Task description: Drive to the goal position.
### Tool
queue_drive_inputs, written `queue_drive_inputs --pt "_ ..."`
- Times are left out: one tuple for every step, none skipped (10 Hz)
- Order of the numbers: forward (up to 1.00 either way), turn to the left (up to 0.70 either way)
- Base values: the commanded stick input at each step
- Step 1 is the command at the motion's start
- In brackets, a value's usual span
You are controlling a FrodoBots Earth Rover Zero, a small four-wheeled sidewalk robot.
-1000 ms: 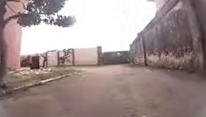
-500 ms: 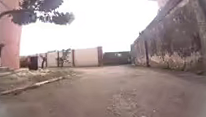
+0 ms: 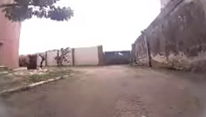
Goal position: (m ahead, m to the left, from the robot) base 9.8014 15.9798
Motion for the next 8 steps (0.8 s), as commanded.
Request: queue_drive_inputs --pt "0.7 0.0" --pt "0.7 0.0" --pt "0.7 0.0" --pt "0.7 0.0" --pt "0.7 0.0" --pt "0.7 0.0" --pt "0.7 0.0" --pt "0.7 0.0"
